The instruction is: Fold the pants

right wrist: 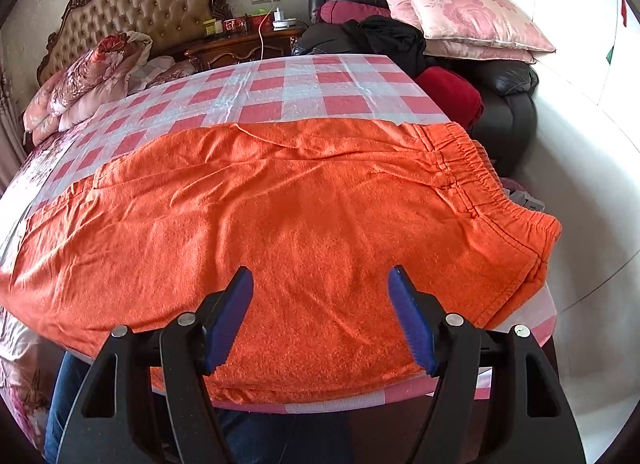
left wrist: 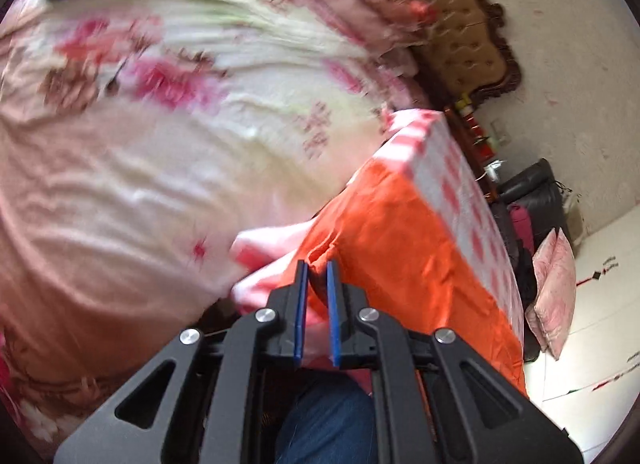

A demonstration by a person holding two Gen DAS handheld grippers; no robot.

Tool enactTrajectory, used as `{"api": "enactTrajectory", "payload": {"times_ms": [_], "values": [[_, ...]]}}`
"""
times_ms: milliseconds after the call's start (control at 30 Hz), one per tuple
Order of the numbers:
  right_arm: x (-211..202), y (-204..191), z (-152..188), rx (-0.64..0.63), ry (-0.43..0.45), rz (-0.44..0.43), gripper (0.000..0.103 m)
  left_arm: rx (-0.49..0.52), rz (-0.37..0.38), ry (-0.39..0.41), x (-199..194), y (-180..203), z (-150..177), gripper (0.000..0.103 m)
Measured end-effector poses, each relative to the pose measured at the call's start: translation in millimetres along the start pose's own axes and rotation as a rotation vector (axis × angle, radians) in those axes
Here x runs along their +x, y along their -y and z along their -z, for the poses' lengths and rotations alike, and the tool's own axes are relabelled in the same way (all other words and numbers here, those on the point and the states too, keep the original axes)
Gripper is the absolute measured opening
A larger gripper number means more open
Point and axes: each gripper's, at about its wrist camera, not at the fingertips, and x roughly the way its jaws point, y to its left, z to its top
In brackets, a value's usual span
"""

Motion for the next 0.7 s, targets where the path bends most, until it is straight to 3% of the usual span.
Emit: {"api": "enactTrajectory", "payload": {"times_ms": [67, 100, 133, 167, 267, 367, 533, 700], "values": [[1, 2, 0, 0.000, -0.006, 0.006, 0.068, -0.050, 0.026, -0.002, -1, -12, 6, 0.015], [2, 4, 1, 0.000, -0.009, 0.012, 0.068, -0.077, 0.035, 0.009, -3, -18, 8, 0.041], [3, 5, 1, 0.002, -0.013, 0.017, 0.068, -0.128, 0.064, 0.022, -6, -28, 8, 0.057], [4, 7, 2, 0.006, -0.019, 0.021, 0.068, -0.172, 0.098, 0.030, -6, -35, 9, 0.062], [6, 11, 2, 0.032, -0.029, 0.020, 0.068, -0.306, 0.230, 0.008, 1, -62, 12, 0.051], [3, 6, 3, 0.022, -0.024, 0.016, 0.068, -0.367, 0.336, -0.027, 18, -74, 17, 0.045], [-1, -7, 3, -0.010, -0.023, -0.010, 0.068, -0.405, 0.430, -0.043, 38, -76, 18, 0.045], [1, -19, 3, -0.030, -0.031, 0.004, 0.068, -0.330, 0.450, -0.040, 37, -62, 10, 0.022]]}}
